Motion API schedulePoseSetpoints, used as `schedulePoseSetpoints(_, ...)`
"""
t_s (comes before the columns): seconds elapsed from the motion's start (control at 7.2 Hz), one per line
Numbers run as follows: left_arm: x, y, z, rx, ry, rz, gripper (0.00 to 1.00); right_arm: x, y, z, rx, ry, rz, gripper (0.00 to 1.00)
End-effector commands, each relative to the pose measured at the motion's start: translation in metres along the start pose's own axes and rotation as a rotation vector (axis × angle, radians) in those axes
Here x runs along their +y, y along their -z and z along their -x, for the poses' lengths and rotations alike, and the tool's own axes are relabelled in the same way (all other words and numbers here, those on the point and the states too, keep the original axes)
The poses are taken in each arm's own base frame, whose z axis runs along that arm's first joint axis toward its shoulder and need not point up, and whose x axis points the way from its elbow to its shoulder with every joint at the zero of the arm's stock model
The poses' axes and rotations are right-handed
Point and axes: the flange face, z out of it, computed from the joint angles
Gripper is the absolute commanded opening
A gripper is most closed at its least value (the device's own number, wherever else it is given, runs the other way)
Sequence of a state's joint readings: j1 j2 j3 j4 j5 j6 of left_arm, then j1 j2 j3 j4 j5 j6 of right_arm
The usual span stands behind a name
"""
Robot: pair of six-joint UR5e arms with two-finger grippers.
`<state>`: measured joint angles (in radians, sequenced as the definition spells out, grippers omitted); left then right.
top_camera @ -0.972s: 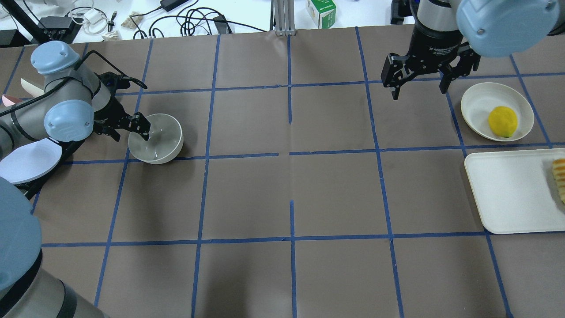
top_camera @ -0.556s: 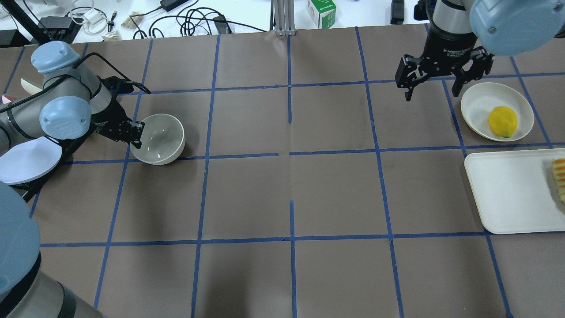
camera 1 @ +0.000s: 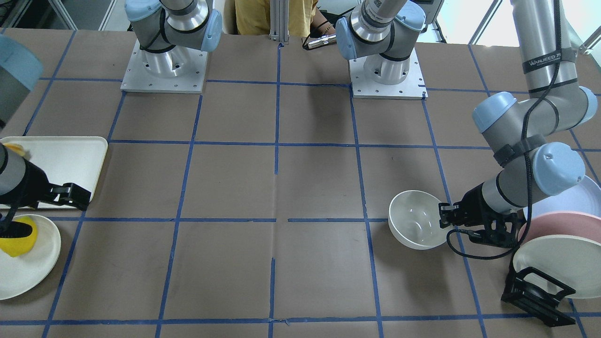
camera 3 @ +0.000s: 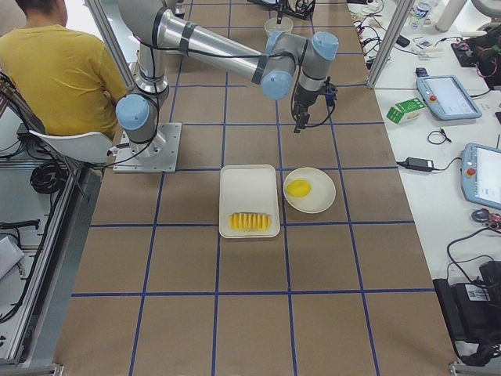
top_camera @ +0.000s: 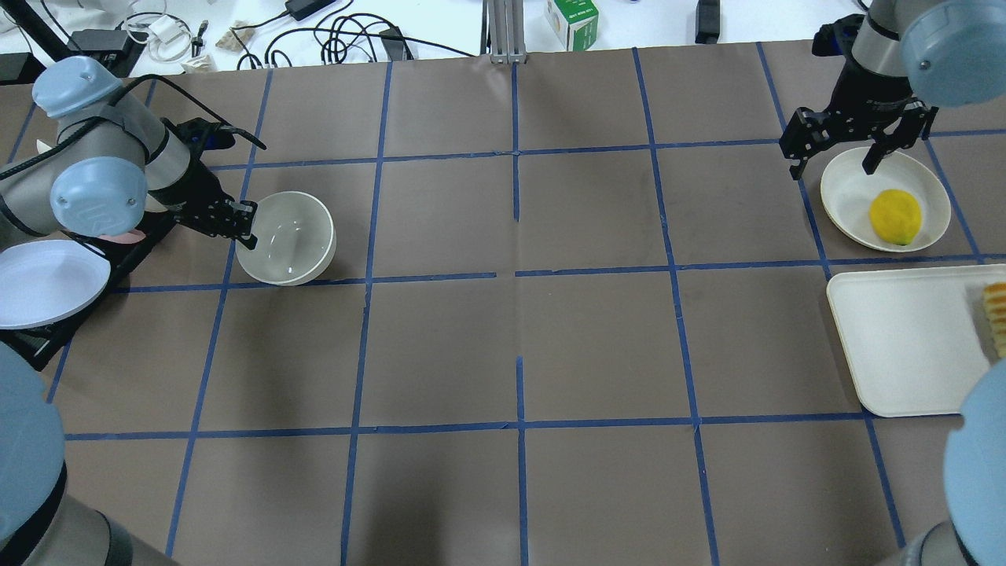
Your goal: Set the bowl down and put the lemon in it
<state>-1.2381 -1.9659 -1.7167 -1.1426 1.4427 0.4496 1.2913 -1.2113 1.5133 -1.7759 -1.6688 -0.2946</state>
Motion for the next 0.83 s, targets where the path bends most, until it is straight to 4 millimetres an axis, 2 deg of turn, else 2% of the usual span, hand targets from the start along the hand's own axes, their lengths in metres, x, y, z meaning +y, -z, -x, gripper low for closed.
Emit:
schedulePoseSetpoints(0.0,-0.004,0.015,-0.043,0.123,0.051,0.008,0.00,-0.021,-0.045,-0.067,-0.002,0.112,-0.031,1.00)
schedulePoseSetpoints(0.14,-0.010,0.010,-0.108,0.114,0.076,0.023,0.00,-0.034,-0.072,-0.083,-0.018,0.106,-0.045,1.00)
schedulePoseSetpoints(0.28,-0.011,0.005,-0.176,0.097,0.127,0.036,0.00,-0.033,-0.089,-0.109,-0.022,0.136,-0.038,1.00)
schedulePoseSetpoints(0.42,-0.004,-0.008,-0.232,0.086,0.171,0.045,0.00,-0.026,-0.105,-0.138,-0.039,0.156,-0.020,1.00)
schedulePoseSetpoints(0.56,-0.005,-0.022,-0.278,0.070,0.236,0.034,0.00,-0.025,-0.111,-0.146,-0.043,0.153,-0.012,1.00)
schedulePoseSetpoints(0.69,0.003,-0.035,-0.307,0.062,0.217,0.017,0.00,-0.025,-0.116,-0.147,-0.039,0.154,0.000,1.00)
